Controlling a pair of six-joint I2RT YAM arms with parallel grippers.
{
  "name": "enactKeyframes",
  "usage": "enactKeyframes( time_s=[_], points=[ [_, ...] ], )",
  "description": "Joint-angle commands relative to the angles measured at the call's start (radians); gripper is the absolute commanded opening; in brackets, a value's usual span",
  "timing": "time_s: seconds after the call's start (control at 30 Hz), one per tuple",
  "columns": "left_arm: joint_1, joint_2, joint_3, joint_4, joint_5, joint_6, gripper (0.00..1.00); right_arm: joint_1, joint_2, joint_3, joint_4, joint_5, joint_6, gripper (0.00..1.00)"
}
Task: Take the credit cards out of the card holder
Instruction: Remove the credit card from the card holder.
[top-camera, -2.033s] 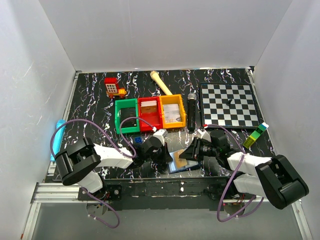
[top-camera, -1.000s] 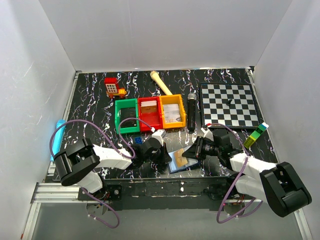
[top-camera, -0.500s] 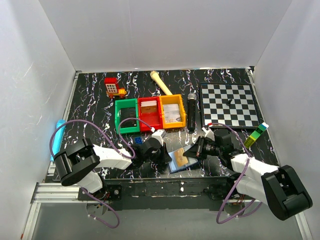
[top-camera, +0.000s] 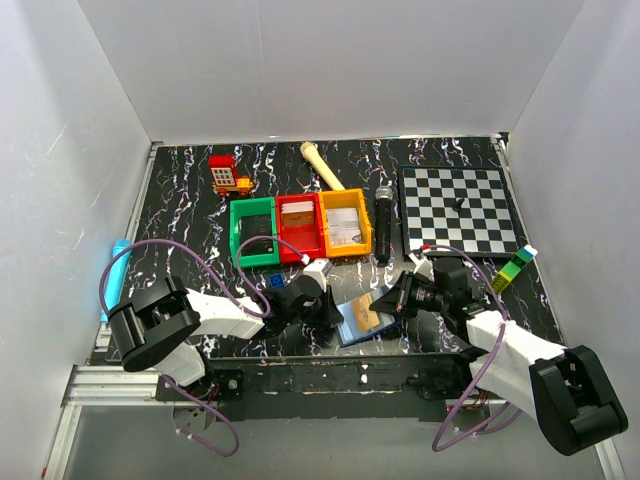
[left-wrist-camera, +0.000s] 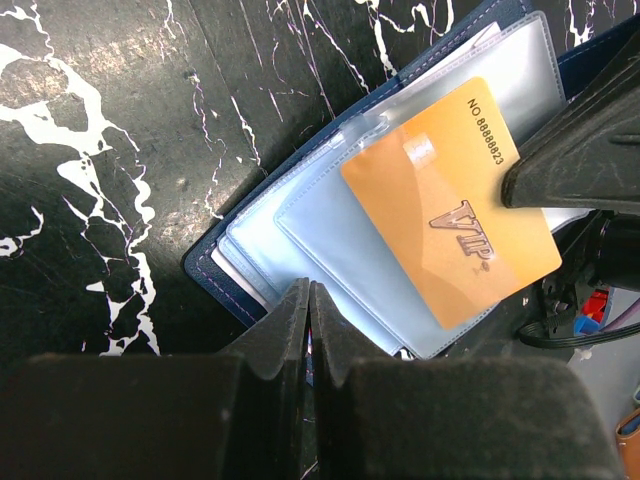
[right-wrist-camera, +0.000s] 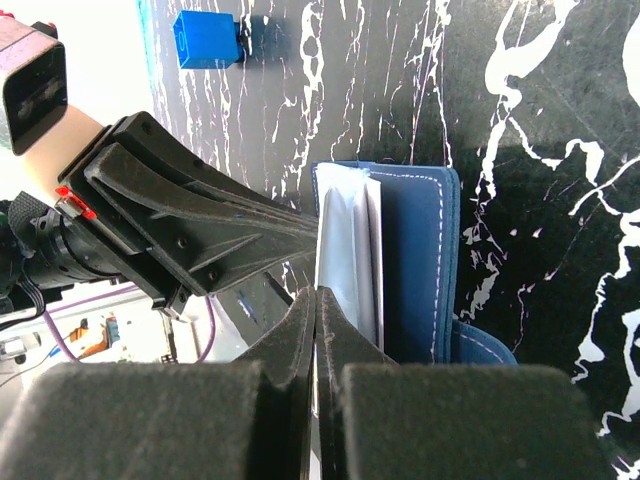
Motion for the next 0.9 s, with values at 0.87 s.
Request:
enactKeyframes(
  time_s=[0.87],
  points=[
    [-0.001,0.045,-0.032,-0.189,-0.055,0.031,0.0,-0.02,-0.164,0.129,-0.247,0.026,-0.101,0.01]
  ],
)
